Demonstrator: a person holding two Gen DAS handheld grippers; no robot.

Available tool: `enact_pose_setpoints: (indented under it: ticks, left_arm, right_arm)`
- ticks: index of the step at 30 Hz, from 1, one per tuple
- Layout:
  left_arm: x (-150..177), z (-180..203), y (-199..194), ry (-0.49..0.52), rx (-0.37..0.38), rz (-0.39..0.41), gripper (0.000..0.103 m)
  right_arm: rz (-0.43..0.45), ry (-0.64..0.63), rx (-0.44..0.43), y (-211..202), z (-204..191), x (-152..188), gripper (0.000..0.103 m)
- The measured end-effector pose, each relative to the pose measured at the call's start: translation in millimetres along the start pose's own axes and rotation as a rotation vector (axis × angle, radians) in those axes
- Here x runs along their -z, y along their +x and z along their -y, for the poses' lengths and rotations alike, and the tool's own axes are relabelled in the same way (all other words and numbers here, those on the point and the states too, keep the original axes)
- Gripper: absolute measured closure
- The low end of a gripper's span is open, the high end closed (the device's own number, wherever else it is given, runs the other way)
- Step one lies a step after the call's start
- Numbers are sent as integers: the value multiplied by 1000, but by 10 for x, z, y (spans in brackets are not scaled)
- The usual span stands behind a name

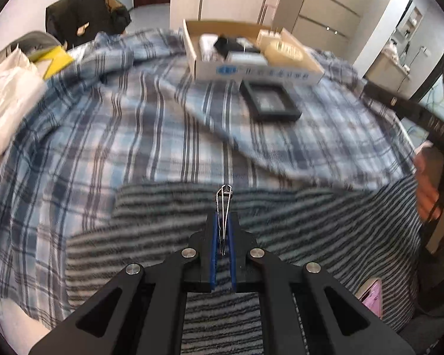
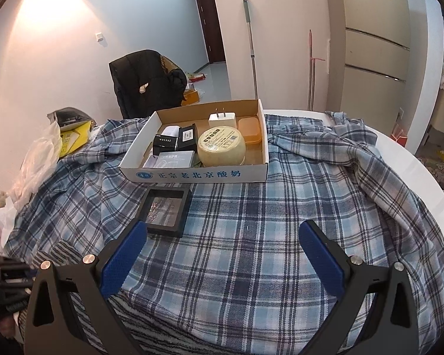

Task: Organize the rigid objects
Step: 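Grasp the black square frame with the right tool while the left tool holds the clip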

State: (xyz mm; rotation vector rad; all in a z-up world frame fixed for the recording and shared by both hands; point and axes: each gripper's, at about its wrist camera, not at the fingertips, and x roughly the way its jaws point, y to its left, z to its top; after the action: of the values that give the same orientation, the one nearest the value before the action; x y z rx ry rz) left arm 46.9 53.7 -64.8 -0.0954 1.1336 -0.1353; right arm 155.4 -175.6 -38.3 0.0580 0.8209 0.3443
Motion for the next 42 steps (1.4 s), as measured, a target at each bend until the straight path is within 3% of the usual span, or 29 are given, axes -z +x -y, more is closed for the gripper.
enact_pose_setpoints:
  ticks: [10,15,20,24,27,31,36,40,42]
  left_arm:
    - [0,5,92,-15,-6,45,94]
    - [-97,-48,230,-47,19,38,82]
    - [-112,-45,279,-38,24,55,82]
    - [-95,-66,272,-49,24,72,89]
    - [-128,-105,172,-79,27,133,89]
    - [-280,-86,-80,-52,21,243,89]
    - [-485,8,-339,12,-38,402,90]
    - [-491,93,-488,54,-50,537,90]
    - [-490,82,-486,46,-22,537,90]
  right_arm:
    - [8,12,-5,-39,43,-12,1]
    - [7,9,-4,-54,42,-15,1]
    - [12,12,4,-63,52,-22,1]
    - [-2,12,11,-37,47,-23,1]
    - [-8,-1,11,-45,6,-49,1]
    - [-16,-15,7,-39,-67,-118,1]
    - [-55,-55,-8,93,-252,-261,1]
    - [-131,-36,-41,286,-416,-365,1]
    - [-173,-17,-57,416,-497,-374,1]
